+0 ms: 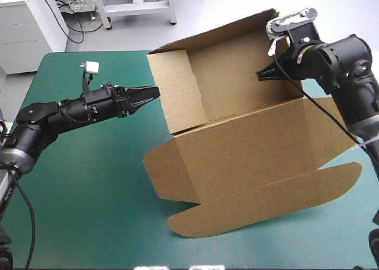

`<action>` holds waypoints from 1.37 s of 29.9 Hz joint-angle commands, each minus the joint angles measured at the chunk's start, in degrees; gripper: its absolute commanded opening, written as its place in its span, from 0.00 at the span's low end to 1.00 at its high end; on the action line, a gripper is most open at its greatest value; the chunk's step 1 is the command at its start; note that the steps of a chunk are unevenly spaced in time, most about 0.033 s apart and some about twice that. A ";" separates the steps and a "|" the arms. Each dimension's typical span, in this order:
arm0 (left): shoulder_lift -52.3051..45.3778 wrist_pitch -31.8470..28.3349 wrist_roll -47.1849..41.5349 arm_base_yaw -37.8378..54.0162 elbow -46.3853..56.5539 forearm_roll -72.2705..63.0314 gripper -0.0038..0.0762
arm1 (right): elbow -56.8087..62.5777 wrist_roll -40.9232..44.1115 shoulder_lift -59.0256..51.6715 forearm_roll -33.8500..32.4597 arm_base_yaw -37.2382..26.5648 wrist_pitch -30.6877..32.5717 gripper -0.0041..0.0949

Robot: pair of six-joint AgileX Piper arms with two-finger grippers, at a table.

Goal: Fold the box

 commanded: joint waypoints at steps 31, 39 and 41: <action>5.24 -12.39 -67.66 -16.94 -23.85 71.77 0.36 | -1.42 11.01 4.62 9.34 11.13 -9.43 0.02; 10.44 -8.08 -69.61 -16.94 -28.16 79.52 0.11 | -1.42 13.78 9.40 8.47 11.71 -10.20 0.02; 11.82 -7.31 -69.61 -16.94 -28.83 81.71 0.04 | -1.42 14.04 11.38 7.96 10.80 -9.48 0.02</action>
